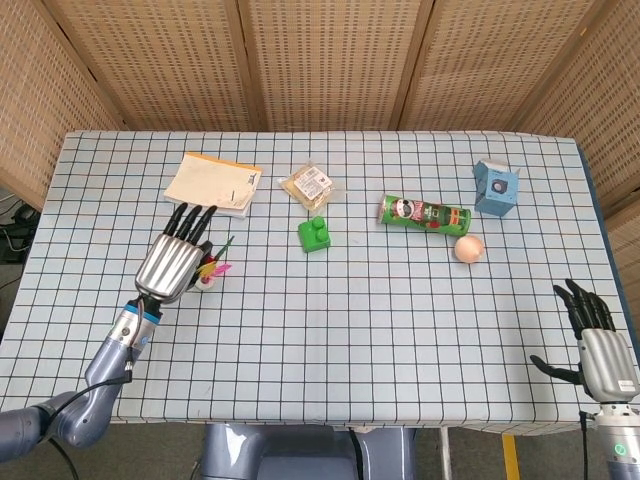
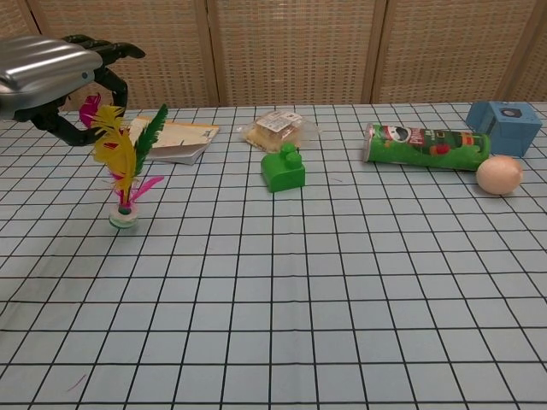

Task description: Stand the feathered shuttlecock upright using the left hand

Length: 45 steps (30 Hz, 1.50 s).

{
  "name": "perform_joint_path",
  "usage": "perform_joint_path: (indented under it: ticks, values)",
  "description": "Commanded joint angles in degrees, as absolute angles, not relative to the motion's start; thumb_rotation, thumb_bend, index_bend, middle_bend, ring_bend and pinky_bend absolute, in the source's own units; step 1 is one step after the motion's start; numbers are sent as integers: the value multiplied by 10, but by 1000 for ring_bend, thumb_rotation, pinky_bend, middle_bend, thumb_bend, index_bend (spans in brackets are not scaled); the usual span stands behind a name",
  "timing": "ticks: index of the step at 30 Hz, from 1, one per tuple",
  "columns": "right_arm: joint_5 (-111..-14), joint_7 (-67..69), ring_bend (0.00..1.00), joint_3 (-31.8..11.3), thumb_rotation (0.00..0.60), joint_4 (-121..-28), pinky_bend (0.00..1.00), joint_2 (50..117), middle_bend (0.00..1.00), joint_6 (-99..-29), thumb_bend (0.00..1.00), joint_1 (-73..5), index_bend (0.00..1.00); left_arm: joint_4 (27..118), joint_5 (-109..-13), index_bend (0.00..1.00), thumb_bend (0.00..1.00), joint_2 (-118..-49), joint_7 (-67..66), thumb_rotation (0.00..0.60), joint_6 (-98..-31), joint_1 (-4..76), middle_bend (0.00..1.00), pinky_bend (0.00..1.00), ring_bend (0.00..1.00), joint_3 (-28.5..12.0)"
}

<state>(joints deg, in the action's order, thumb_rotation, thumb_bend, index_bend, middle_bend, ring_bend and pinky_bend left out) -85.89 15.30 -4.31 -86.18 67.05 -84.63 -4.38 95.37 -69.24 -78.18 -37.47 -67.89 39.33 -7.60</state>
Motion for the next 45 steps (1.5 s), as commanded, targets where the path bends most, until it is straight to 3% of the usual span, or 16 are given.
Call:
perform_joint_path:
  ticks: [1,7,12,17,23,33,37,45]
  values:
    - [-859,153,0,-43,600,-862,0,670,0,-846,62,-44,59,951,-693,686,610,-785,-377,600,-678,394,0,0,0,-75]
    - [-860,151,0,-42,600,-862,0,671,0,-845,61,-44,59,941,-698,681,609,-794,-373,600,-680,390,0,0,0,-71]
    - [-861,151,0,-42,600,-863,0,670,0,-847,61,-44,58,937,-697,585,526,-795,-370,600,-675,387,0,0,0,-66]
    - [-863,148,0,-41,600,-864,0,671,0,-847,61,-43,55,926,-702,395,356,-803,-372,600,-672,382,0,0,0,-55]
    - [-862,148,0,-42,600,-863,0,671,0,-848,61,-43,49,920,-715,153,288,-807,-352,600,-687,375,0,0,0,-61]
    - [-864,146,0,-41,600,-862,0,671,0,-849,61,-43,47,984,-755,111,288,-760,-266,600,-745,340,0,0,0,-76]
    - [-867,146,0,-39,600,-864,0,670,0,-847,61,-44,47,997,-799,112,289,-755,-206,600,-807,291,0,0,0,-51]
    - [-877,130,0,-33,600,-870,0,671,0,-848,61,-45,47,901,-852,109,289,-804,-156,600,-924,194,0,0,0,0]
